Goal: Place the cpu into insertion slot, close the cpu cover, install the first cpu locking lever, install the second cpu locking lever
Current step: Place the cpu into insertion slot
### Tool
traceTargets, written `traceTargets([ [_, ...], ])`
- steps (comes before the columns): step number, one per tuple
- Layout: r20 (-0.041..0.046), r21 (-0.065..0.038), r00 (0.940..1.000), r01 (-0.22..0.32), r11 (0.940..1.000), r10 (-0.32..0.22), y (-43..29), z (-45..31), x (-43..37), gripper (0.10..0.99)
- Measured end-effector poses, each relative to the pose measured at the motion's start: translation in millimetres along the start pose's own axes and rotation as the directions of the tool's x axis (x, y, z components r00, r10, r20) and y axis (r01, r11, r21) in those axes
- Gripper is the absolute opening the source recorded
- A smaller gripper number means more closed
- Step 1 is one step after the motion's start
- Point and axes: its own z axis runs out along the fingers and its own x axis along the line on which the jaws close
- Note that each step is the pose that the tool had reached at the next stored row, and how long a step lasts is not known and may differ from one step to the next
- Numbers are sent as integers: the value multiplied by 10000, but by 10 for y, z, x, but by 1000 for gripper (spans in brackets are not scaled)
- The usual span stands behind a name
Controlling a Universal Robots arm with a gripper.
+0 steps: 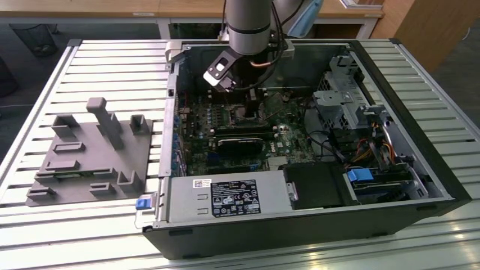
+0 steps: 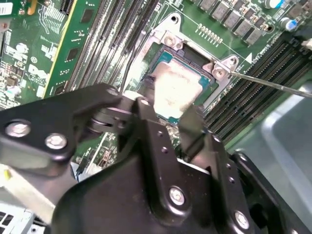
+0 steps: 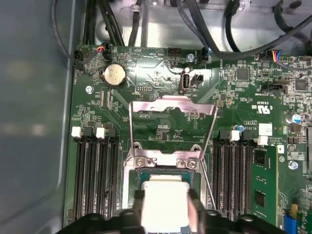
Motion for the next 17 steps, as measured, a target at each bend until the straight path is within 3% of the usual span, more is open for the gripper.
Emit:
traceTargets([
  [1, -1, 22, 10000, 0, 10000, 0, 3, -4, 0, 416],
  [2, -4, 41, 10000, 0, 10000, 0, 6, -6, -1, 416],
  [4, -4, 79, 10000, 0, 10000, 0, 11, -11, -3, 302],
  [7, -1, 120, 10000, 1, 9999, -1, 17, -17, -5, 243],
  [9, -2, 128, 10000, 0, 9999, 0, 17, -21, -5, 122],
  [17, -6, 132, 10000, 1, 9999, -1, 19, -39, -6, 106],
])
